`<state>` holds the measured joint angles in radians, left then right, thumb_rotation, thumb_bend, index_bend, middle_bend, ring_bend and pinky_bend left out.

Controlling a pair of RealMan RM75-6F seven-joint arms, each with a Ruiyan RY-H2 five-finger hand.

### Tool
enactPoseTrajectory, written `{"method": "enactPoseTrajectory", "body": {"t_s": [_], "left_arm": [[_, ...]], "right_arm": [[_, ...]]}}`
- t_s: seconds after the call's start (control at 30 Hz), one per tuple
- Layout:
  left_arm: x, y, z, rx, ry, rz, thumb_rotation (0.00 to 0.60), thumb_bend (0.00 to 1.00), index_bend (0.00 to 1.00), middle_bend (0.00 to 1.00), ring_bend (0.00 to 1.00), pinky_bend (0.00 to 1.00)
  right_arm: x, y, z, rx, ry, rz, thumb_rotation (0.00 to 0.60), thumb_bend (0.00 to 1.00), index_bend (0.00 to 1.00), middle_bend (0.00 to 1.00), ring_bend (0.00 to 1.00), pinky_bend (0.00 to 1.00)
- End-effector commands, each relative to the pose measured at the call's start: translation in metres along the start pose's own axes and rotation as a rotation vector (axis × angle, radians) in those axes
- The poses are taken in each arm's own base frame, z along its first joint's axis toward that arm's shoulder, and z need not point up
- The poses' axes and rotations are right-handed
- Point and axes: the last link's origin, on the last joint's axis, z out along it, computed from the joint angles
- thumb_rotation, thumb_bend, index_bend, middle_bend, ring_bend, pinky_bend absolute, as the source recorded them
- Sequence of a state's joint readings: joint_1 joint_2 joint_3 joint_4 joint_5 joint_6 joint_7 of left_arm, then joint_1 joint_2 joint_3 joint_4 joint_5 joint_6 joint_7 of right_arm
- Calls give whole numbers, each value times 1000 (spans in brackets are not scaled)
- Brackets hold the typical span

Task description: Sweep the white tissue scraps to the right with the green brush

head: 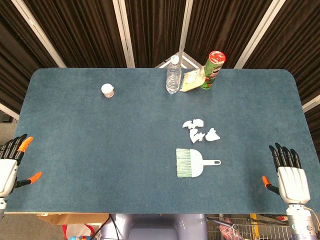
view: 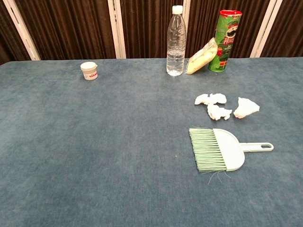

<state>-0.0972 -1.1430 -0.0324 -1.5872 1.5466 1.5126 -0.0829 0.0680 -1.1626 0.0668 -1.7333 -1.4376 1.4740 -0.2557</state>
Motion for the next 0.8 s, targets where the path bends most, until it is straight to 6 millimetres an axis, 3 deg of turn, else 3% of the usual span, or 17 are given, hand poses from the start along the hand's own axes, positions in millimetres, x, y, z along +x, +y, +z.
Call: {"method": "enactPoseTrajectory", "body": {"t_s": [0.03,0.57,0.63,0.7,0.8], "left_arm": [[0,0,0,-2,-1,0,600,0,0,0,0,17],[0,0,0,4,-1,-6,600,0,0,0,0,17],[1,0,0,4,0,-7,600,0,0,0,0,17],[1,0,0,2,3,-7,600,0,0,0,0,17],[1,0,0,-1,5,-7,600,0,0,0,0,17]], "right_arm": [[0,0,0,-1,1,0,600,287,0,0,0,0],[-2,-6,0,18,-28,30,600,287,0,5,8,12],[-2,-10,3,35,-34,43,600,287,0,87,104,118],[-1,-16,7,54,-42,52,600,287,0,302,336,350],[-2,-24,14,77,-54,58,600,287,0,591,634,589]]}}
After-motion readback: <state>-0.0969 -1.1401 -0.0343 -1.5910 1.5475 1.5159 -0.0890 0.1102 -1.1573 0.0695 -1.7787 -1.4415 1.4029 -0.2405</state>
